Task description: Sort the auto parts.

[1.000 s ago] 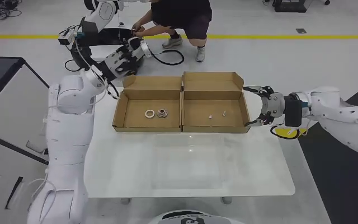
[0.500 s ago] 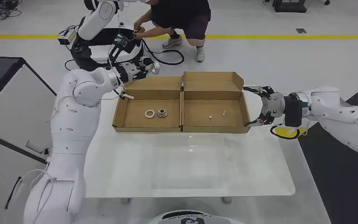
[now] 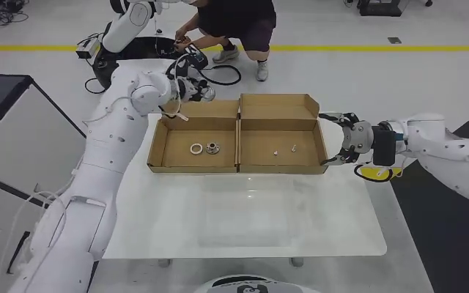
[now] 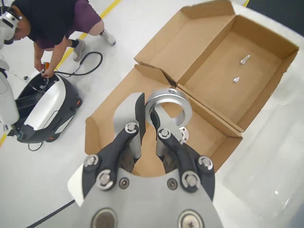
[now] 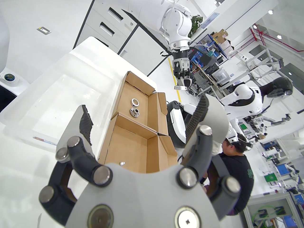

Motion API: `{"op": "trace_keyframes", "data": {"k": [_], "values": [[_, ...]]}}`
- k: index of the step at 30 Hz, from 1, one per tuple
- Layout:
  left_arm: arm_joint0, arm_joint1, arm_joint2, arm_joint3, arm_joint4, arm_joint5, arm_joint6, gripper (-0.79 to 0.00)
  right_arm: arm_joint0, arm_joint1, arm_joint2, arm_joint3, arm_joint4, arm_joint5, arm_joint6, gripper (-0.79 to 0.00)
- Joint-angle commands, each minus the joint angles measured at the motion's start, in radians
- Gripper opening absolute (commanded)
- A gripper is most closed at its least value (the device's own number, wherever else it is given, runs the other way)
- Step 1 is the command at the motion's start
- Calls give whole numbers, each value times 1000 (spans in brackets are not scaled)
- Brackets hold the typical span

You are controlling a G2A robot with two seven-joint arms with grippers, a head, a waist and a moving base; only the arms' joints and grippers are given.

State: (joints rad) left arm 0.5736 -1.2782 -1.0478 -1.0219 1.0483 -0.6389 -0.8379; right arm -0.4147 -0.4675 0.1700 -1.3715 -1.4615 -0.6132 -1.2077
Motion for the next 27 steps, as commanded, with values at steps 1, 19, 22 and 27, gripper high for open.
{"op": "trace_keyframes", "data": {"k": [1, 19, 22, 27], "values": [[-18, -6, 30, 50, 19, -3, -6, -785, 0, 0, 0, 0, 0, 0, 0, 0], [-69, -25, 172, 339, 206, -51, -86, -785, 0, 0, 0, 0, 0, 0, 0, 0], [-69, -31, 194, 373, 229, -56, -95, -785, 0, 0, 0, 0, 0, 0, 0, 0], [-63, -42, 228, 414, 263, -41, -83, -785, 0, 0, 0, 0, 0, 0, 0, 0]]}}
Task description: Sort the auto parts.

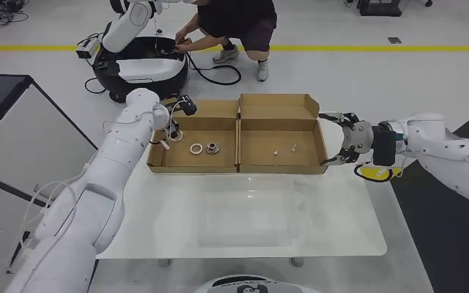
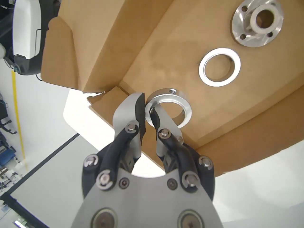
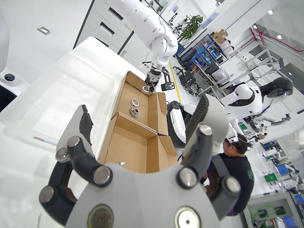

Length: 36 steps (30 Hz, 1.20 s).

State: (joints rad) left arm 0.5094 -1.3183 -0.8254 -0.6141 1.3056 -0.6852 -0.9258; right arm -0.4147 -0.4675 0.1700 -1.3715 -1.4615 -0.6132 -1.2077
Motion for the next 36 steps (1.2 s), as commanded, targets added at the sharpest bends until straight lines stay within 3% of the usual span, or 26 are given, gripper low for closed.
{"op": "trace_keyframes", "data": {"k": [1, 22, 27, 36], "values": [[2, -5, 15, 11, 19, 10, 8, -785, 0, 0, 0, 0, 0, 0, 0, 0], [2, -61, 103, 142, 89, 55, 107, -785, 0, 0, 0, 0, 0, 0, 0, 0], [-6, -71, 112, 168, 90, 56, 116, -619, 0, 0, 0, 0, 0, 0, 0, 0], [-24, -86, 123, 193, 93, 44, 119, -406, 0, 0, 0, 0, 0, 0, 0, 0]]}}
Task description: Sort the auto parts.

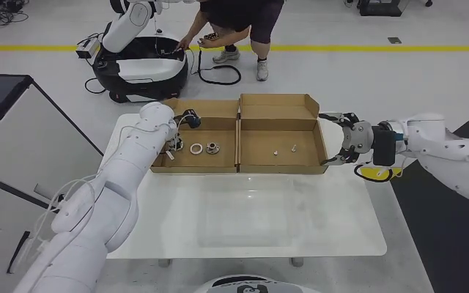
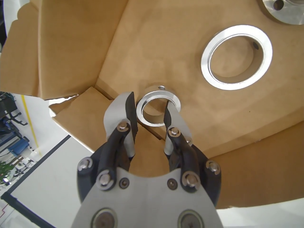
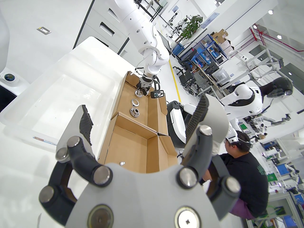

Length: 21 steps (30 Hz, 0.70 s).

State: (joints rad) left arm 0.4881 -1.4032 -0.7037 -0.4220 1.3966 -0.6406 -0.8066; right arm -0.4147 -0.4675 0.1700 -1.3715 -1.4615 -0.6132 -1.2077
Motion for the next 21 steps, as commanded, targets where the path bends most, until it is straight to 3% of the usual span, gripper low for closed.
{"op": "trace_keyframes", "data": {"k": [1, 6, 11, 17, 21], "values": [[-5, -2, 2, 3, 3, -1, 0, -348, 0, 0, 0, 0, 0, 0, 0, 0], [-18, -4, 2, 11, 5, -7, 6, -249, 0, 0, 0, 0, 0, 0, 0, 0], [-36, -3, -2, 1, 9, -8, 12, 0, 0, 0, 0, 0, 0, 0, 0, 0], [-72, 10, -29, -49, 5, 8, 13, 0, 0, 0, 0, 0, 0, 0, 0, 0], [-70, 31, -65, -124, -26, -37, 35, 0, 0, 0, 0, 0, 0, 0, 0, 0]]}}
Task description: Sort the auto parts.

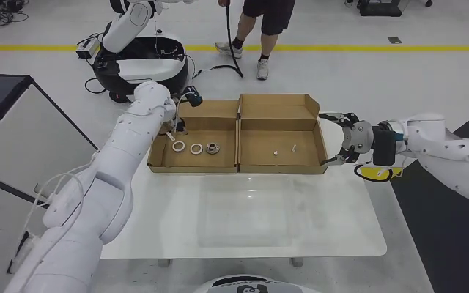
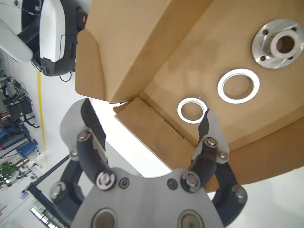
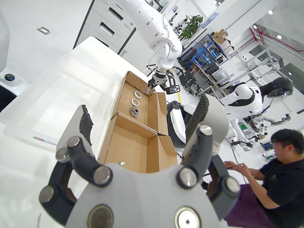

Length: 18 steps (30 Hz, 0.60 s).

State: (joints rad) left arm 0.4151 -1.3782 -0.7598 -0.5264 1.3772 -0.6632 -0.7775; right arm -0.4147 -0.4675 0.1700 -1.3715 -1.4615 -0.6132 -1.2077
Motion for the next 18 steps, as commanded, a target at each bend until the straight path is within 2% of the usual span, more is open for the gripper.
{"op": "trace_keyframes", "data": {"k": [1, 4, 8, 14, 18], "values": [[8, 13, -23, -50, -20, -30, 22, 0, 0, 0, 0, 0, 0, 0, 0, 0], [41, 44, -78, -147, -62, -79, 61, 0, 0, 0, 0, 0, 0, 0, 0, 0], [125, 94, -166, -308, -101, -118, 26, 0, 0, 0, 0, 0, 0, 0, 0, 0], [335, 174, -353, -649, -216, -204, -45, 0, 0, 0, 0, 0, 0, 0, 0, 0], [476, 216, -467, -852, -299, -272, -94, 0, 0, 0, 0, 0, 0, 0, 0, 0]]}}
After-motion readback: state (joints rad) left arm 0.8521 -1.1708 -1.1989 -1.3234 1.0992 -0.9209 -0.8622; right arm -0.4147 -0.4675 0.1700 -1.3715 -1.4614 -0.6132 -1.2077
